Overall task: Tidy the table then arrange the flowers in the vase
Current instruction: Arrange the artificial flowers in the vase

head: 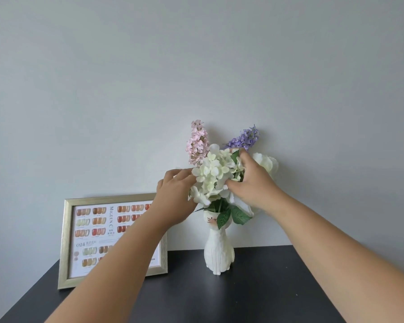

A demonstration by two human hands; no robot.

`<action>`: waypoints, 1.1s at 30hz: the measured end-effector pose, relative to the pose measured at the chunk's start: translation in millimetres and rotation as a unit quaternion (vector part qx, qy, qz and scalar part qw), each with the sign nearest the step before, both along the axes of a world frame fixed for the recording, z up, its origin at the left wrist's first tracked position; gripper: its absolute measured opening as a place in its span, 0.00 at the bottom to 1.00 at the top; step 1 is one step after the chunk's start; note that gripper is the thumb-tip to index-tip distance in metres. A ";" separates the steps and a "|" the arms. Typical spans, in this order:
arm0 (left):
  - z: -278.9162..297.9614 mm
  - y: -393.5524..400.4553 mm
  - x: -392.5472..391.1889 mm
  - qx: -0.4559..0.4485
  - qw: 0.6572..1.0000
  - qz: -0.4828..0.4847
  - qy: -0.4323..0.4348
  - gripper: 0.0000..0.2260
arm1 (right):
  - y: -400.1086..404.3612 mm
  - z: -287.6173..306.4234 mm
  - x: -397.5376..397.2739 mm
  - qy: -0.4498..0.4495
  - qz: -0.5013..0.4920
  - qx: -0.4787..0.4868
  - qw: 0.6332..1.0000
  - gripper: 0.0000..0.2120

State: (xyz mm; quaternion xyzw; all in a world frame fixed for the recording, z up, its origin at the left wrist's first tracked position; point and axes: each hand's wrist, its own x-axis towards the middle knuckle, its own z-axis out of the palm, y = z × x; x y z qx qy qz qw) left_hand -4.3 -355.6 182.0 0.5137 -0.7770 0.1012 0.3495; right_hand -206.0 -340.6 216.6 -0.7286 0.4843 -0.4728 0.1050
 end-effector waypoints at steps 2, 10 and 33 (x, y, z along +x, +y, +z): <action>3.0 -3.7 -0.5 -0.006 1.000 0.001 0.007 0.22 | -2.5 -3.0 3.8 0.030 -0.018 0.002 0.999 0.30; 5.0 -7.5 5.8 -0.008 1.000 0.007 0.000 0.25 | -9.4 -41.8 13.4 0.107 0.007 0.064 0.992 0.34; 0.1 -1.1 2.5 -0.001 1.000 0.001 0.020 0.23 | -1.9 -58.3 0.8 0.145 0.047 -0.073 0.986 0.16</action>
